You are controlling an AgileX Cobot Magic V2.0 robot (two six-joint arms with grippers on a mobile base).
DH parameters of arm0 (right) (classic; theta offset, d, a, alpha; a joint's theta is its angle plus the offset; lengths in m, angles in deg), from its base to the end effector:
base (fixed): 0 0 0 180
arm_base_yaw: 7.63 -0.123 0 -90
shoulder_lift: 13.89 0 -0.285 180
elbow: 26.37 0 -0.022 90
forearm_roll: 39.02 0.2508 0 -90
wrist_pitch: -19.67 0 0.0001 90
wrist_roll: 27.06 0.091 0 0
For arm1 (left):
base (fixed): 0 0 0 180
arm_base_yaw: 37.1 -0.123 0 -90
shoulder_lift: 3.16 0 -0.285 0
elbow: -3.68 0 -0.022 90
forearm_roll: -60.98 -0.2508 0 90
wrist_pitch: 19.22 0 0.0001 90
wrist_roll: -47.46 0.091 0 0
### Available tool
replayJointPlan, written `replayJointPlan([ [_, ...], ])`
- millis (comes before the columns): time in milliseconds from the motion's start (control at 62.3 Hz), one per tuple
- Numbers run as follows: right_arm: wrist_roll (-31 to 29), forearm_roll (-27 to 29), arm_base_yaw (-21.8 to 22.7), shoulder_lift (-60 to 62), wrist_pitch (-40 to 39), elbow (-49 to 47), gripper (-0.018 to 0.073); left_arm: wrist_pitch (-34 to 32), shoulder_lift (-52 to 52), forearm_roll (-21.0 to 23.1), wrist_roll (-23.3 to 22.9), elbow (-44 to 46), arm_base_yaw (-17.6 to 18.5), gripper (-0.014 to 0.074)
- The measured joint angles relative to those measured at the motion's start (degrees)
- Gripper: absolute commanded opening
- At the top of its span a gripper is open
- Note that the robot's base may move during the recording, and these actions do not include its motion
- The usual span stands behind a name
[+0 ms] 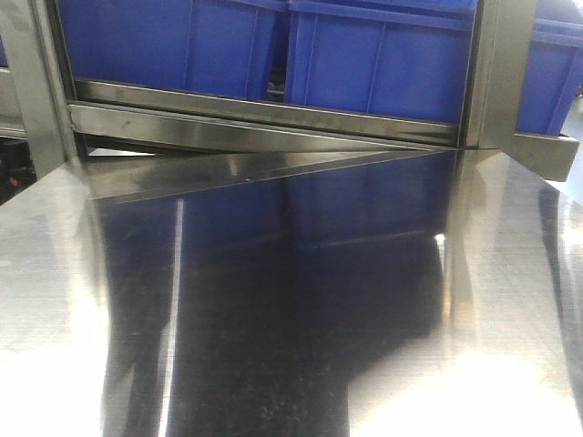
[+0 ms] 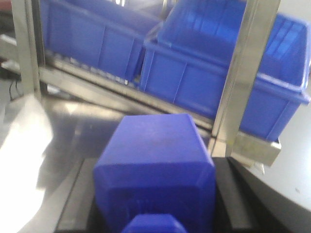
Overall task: Pick and sort blue part to right shelf
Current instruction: 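Hold both blue parts and back the base away from the table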
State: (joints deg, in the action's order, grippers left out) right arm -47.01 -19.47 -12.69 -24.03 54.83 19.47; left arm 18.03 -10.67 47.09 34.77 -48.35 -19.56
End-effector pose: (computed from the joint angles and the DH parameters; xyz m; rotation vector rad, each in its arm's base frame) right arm 0.0027 0.0179 0.3323 -0.2721 1.5418 0.1693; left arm 0.0154 0.0090 0.2969 0.1235 1.6710 -0.1294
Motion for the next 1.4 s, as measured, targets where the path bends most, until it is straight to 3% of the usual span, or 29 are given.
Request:
replayJointPlan([
  [241,0.0,1.5,0.0,0.7,-4.1,0.0,0.0194,0.0,0.0,0.0,0.0,0.0,0.0,0.0312],
  [1397,0.0,1.6,0.0,0.7,-4.1,0.2,0.0194,0.0,0.0,0.0,0.0,0.0,0.0,0.0312],
])
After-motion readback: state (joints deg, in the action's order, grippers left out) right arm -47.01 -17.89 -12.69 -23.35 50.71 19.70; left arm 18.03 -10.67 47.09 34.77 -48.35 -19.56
